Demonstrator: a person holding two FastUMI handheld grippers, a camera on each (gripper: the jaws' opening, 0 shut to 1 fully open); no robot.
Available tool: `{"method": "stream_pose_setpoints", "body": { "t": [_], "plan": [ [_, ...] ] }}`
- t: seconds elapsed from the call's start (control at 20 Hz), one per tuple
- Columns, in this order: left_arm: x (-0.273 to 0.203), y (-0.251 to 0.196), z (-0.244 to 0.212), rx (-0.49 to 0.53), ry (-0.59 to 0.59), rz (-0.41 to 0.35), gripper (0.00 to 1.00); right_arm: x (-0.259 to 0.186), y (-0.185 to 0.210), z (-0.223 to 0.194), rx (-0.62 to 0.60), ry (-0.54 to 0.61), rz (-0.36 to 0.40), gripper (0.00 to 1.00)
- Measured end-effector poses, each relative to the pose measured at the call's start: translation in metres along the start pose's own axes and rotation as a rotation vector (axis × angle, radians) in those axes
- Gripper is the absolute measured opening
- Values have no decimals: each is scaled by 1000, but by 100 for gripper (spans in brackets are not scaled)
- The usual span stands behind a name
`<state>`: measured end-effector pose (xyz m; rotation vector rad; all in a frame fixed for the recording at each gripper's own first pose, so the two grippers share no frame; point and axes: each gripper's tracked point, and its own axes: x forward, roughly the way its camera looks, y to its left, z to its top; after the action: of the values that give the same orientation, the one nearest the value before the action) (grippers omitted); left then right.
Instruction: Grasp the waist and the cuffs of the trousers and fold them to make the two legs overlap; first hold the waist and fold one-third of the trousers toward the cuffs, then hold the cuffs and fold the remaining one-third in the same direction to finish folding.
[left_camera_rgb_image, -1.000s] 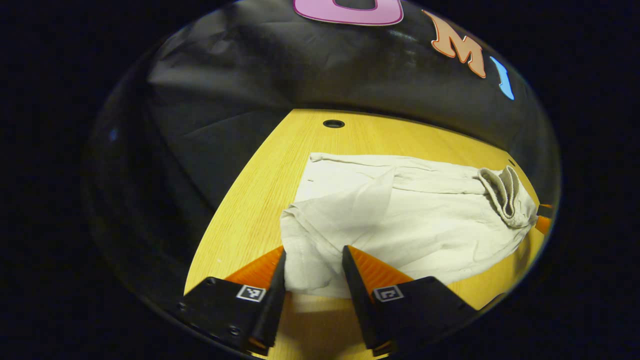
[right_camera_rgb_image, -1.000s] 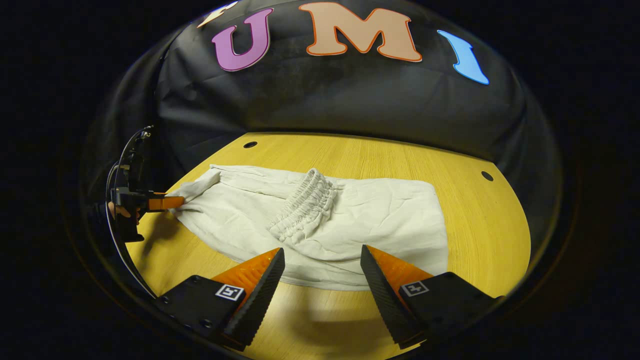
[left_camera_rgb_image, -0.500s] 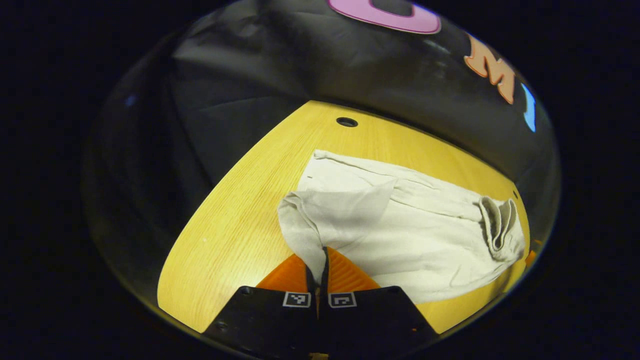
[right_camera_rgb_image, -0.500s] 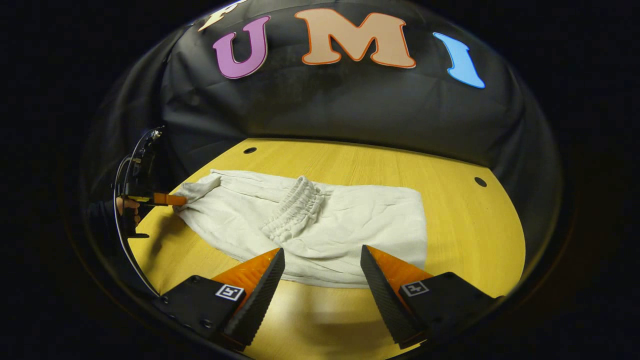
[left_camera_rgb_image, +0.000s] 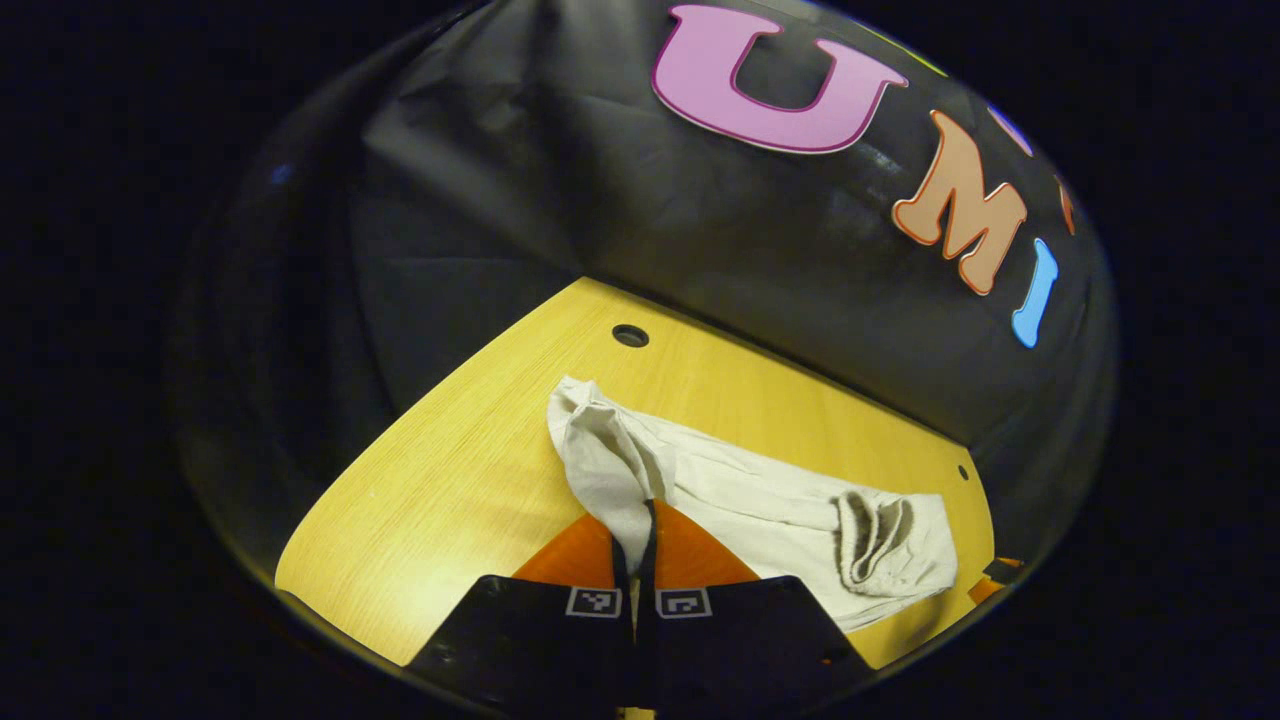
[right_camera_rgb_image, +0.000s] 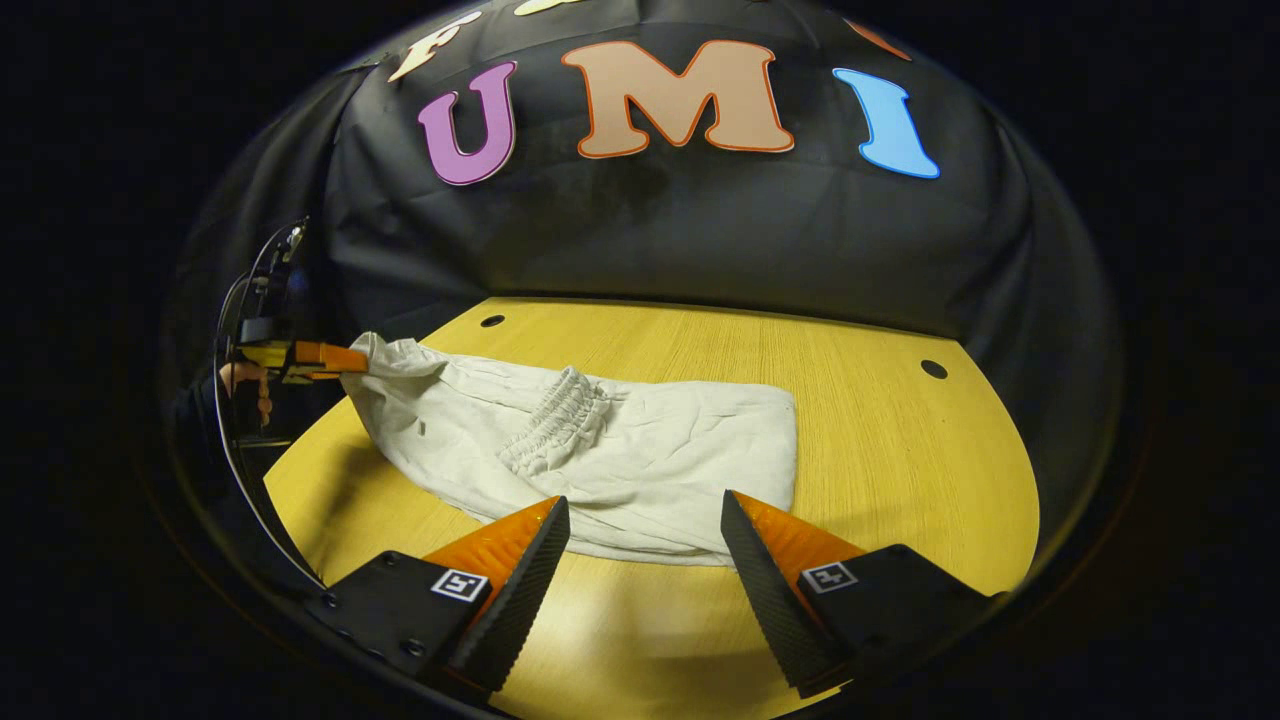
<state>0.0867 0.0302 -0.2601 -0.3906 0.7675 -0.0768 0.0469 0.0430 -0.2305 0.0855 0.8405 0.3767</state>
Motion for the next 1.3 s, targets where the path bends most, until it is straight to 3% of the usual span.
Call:
{"method": "stream_pose_setpoints", "body": {
  "t": [0.75,1.3],
  "plan": [
    [-7,-184,22,95,-71,-212,0,-44,-73,-11,60,-42,-33,98],
    [2,-320,-14,188,-17,-386,0,-71,-129,-22,122,-62,-94,98]
  ]
}}
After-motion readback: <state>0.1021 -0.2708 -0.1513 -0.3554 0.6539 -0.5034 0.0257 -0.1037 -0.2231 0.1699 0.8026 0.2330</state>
